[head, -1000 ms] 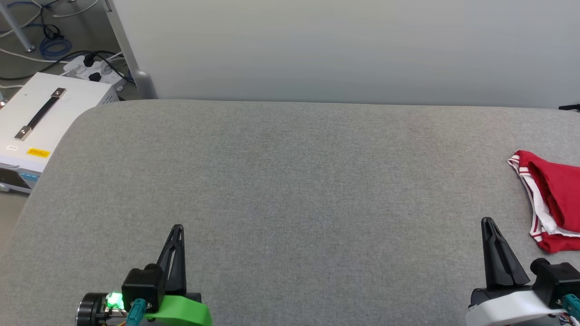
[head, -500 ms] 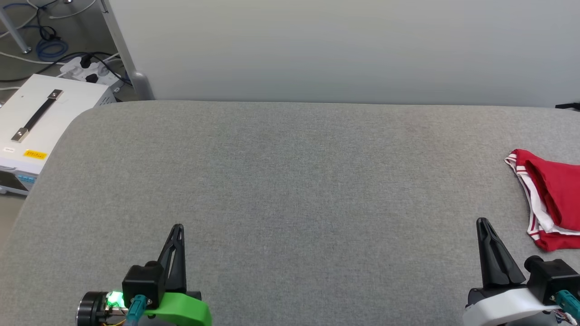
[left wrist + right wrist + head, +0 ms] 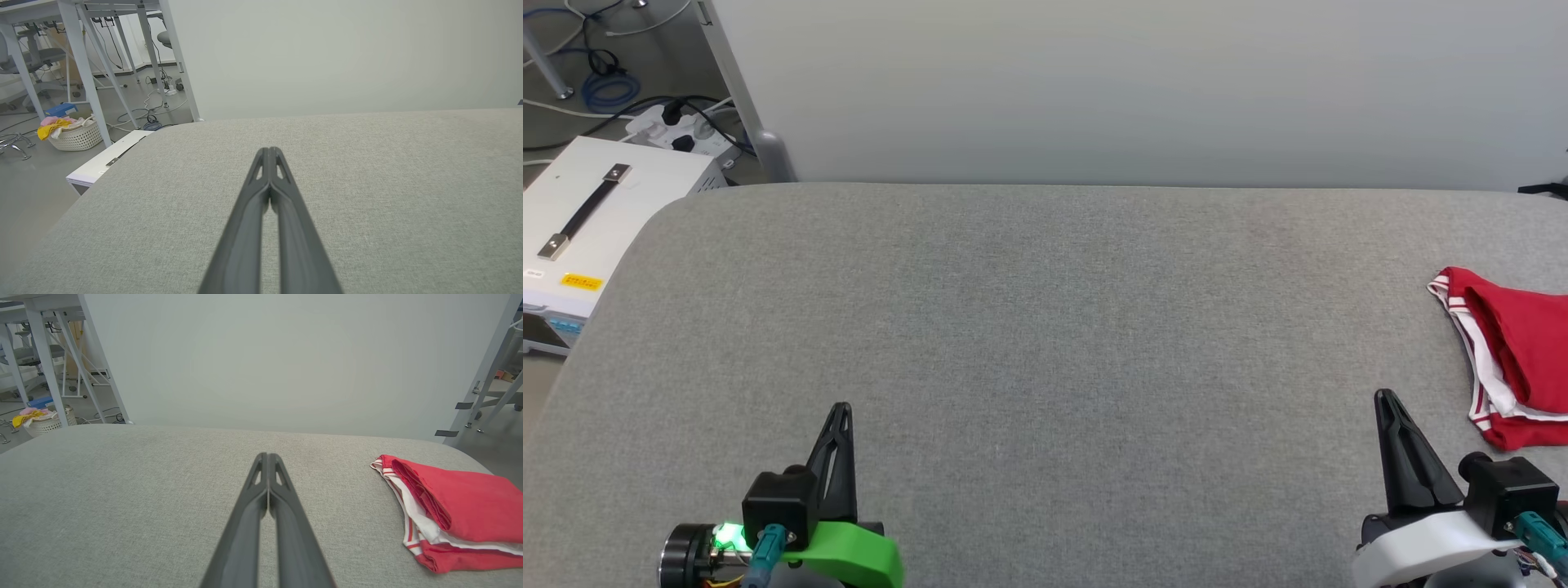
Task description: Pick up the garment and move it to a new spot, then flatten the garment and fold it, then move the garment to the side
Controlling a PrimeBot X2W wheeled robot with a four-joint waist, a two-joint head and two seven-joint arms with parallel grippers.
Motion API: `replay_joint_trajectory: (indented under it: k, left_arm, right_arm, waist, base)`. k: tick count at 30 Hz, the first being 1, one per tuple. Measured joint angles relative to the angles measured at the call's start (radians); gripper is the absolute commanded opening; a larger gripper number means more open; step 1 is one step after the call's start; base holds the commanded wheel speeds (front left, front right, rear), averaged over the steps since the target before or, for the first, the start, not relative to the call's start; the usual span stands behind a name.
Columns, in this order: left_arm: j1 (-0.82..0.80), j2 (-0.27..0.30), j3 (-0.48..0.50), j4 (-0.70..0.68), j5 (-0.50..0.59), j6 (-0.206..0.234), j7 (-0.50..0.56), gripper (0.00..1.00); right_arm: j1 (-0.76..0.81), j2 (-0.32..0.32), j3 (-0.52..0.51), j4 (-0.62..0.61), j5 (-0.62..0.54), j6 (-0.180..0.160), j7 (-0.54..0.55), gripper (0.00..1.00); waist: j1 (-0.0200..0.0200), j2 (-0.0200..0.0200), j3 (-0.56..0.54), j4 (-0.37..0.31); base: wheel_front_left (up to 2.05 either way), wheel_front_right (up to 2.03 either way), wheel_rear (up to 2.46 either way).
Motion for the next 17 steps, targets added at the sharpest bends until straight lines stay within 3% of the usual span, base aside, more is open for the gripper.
replay_joint_trajectory:
  k: [17]
  left_arm:
    - [-0.011,-0.01,0.015,-0.004,0.008,-0.008,0.038,0.0]
  right_arm:
    - [-0.019,0.001,0.006,0.006,-0.016,0.0,0.032,0.0]
  waist:
    - [0.0,0.0,0.0,-0.009]
  base:
    - [0.0,0.0,0.0]
